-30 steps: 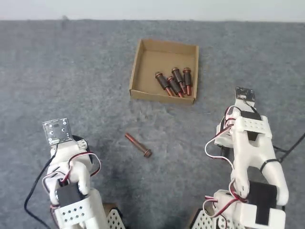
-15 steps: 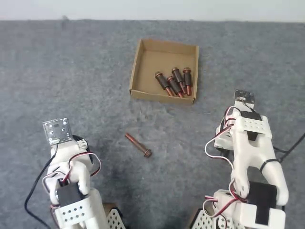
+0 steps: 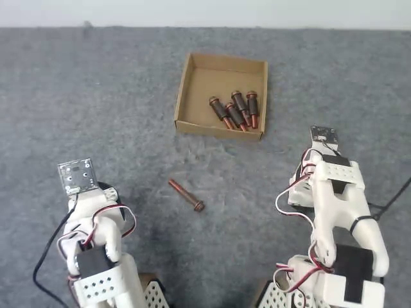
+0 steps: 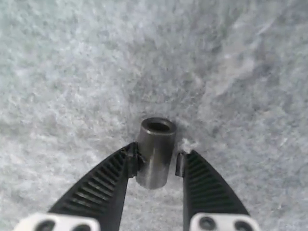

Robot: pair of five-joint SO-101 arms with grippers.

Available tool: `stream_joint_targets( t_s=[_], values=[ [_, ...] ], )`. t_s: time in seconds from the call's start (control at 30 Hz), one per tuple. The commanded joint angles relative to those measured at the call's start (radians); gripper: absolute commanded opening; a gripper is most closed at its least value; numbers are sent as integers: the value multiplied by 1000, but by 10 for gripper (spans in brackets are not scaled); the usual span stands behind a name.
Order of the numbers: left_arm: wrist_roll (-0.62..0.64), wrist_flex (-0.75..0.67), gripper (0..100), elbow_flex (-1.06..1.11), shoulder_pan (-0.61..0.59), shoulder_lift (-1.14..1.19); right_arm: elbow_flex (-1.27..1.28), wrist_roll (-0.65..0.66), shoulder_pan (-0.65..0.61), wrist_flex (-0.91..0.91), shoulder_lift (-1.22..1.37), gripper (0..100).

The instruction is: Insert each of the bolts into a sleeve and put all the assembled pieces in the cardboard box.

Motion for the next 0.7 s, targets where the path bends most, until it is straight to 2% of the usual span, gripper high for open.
stream_joint_targets(
  t_s=[0.0, 0.17, 0.4, 0.67],
  values=[
    [-8, 9, 15, -10, -2, -17, -5, 20, 13, -38, -38, 169],
    [-8, 9, 14, -10, -2, -17, -5, 20, 13, -42, -38, 143],
    [-8, 9, 13, -10, -3, -17, -6, 21, 13, -42, -10, 8],
    [-8, 9, 13, -10, -3, -17, -21, 20, 21, -19, 18, 6]
  ],
)
